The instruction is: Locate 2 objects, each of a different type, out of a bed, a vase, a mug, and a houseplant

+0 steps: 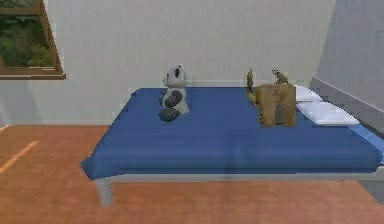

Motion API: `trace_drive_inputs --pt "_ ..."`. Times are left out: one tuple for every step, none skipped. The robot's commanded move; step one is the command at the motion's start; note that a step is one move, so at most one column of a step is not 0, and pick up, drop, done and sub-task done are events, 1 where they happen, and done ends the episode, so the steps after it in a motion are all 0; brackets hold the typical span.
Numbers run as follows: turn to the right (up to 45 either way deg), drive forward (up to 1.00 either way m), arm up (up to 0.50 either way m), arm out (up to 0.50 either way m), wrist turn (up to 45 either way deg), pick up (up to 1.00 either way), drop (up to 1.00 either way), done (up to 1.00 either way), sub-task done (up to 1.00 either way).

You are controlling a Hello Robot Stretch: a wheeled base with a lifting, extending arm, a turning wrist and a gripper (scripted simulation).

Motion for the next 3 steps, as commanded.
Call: trace_drive_inputs --pt "0.0 0.5 0.0 0.0 0.0 0.0 0.0 0.0 0.0" --pt "18.0 0.0 0.0 0.0 0.0 0.0 0.0 0.0 0.0" --pt "0.0 0.0 0.0 0.0 0.0 0.0 0.0 0.0 1.0"
